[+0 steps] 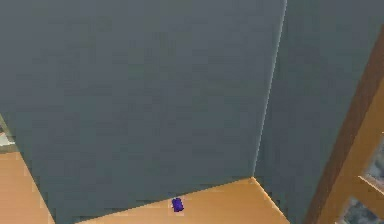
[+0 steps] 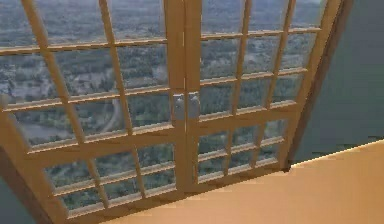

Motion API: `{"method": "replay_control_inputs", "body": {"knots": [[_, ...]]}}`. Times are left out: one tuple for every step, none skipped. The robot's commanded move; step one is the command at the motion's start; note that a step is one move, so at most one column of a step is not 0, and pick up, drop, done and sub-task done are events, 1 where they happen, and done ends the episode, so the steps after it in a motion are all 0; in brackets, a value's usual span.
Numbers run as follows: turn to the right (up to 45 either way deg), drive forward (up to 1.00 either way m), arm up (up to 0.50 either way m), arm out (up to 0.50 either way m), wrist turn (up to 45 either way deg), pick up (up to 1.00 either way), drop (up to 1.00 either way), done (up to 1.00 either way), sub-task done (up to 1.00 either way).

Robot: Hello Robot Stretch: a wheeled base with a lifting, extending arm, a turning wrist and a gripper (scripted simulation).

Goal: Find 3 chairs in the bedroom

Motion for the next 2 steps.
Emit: {"method": "replay_control_inputs", "body": {"knots": [[-45.0,0.00,0.00,0.00,0.0,0.00,0.00,0.00,0.00],[-36.0,0.00,0.00,0.00,0.0,0.00,0.00,0.00,0.00]]}}
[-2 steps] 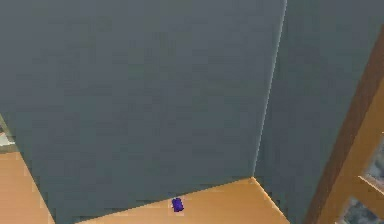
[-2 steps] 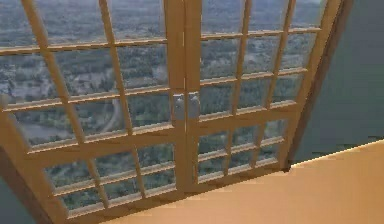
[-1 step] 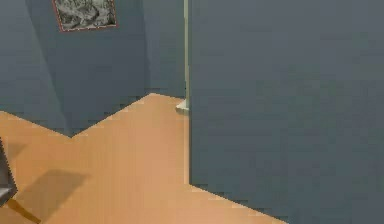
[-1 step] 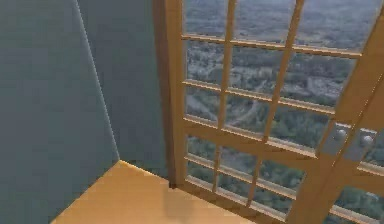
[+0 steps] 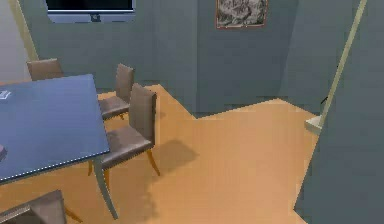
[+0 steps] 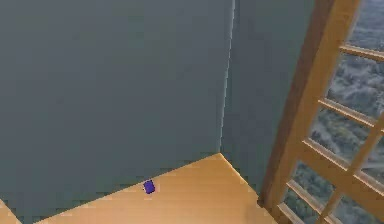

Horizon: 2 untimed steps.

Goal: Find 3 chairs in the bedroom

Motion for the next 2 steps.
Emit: {"method": "replay_control_inputs", "body": {"knots": [[0.0,0.90,0.00,0.00,0.0,0.00,0.00,0.00,0.00],[-36.0,0.00,0.00,0.00,0.0,0.00,0.00,0.00,0.00]]}}
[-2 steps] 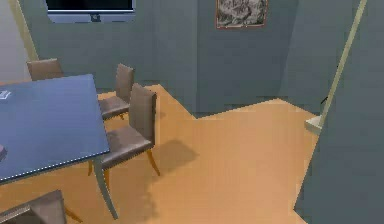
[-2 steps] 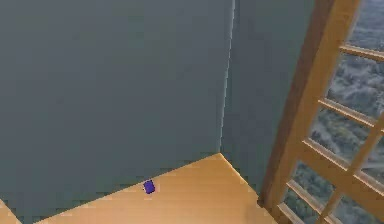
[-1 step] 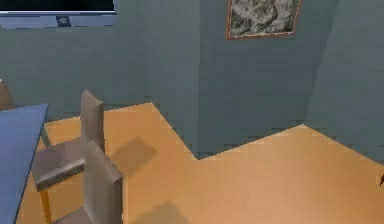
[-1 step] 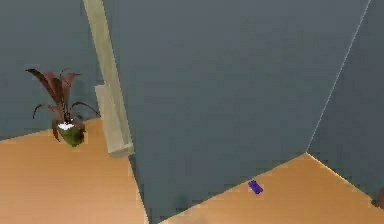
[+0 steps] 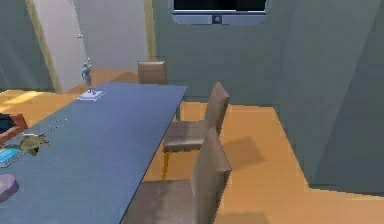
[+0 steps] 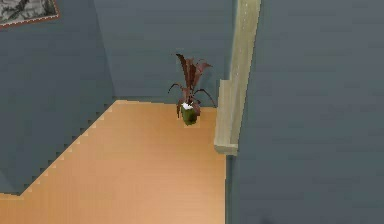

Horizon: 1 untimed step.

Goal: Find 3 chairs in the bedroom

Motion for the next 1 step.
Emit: {"method": "replay_control_inputs", "body": {"knots": [[0.0,0.00,0.00,0.00,0.0,0.00,0.00,1.00,0.00]]}}
